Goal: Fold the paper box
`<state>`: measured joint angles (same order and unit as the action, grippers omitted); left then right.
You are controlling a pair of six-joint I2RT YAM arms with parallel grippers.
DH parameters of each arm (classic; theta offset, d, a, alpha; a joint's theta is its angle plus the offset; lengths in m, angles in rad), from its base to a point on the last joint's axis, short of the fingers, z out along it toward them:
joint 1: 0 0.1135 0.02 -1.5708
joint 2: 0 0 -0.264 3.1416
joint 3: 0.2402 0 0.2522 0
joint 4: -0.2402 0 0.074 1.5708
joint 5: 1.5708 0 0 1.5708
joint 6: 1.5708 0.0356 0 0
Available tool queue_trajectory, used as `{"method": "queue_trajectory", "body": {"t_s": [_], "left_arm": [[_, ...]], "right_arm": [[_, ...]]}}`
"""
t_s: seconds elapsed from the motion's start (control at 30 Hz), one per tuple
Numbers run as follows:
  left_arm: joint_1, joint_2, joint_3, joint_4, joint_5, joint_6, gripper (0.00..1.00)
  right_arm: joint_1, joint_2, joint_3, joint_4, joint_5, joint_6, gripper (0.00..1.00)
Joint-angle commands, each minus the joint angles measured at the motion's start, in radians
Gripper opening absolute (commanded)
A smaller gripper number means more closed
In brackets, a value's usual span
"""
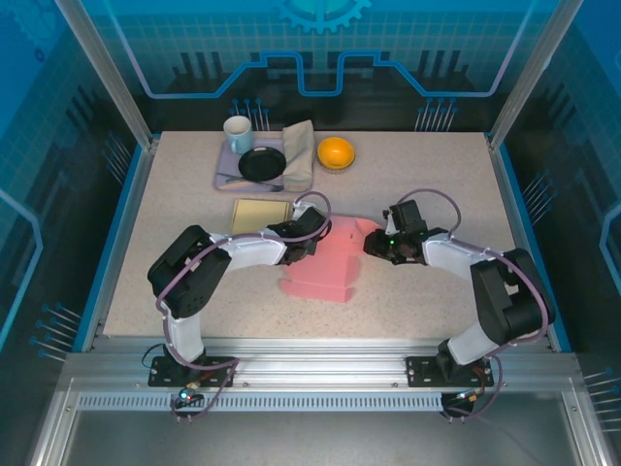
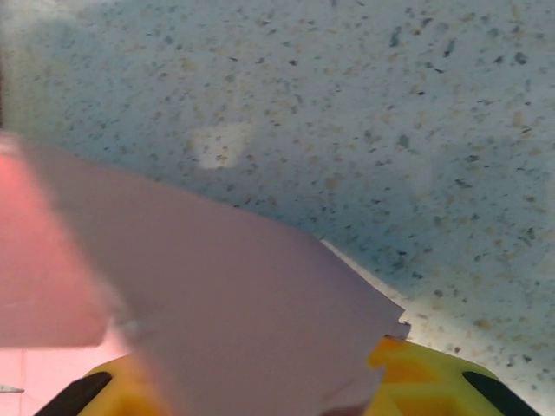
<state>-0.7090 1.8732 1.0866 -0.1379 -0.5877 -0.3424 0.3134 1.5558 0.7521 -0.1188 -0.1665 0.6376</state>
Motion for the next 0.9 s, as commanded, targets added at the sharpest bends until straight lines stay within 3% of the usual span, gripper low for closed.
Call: {"method": "queue_trajectory", "body": {"t_s": [0.0,0.5,0.87], "left_arm": [[0.003,0.018,0.006,-0.066,-0.009,0.017,0.0],[0.004,0.02,0.006,-0.065,-0.008,0.015,0.0],[0.003,0.021,0.006,-0.068,-0.01,0.013,0.0]], "right_arm": [[-0.022,0.042,0.016,0.034,-0.032,0.016,0.32],[0.02,0.129,0.025,0.245,-0.216,0.099,0.34],[0.083,0.076,0.065,0.22,-0.196,0.109,0.33]]}}
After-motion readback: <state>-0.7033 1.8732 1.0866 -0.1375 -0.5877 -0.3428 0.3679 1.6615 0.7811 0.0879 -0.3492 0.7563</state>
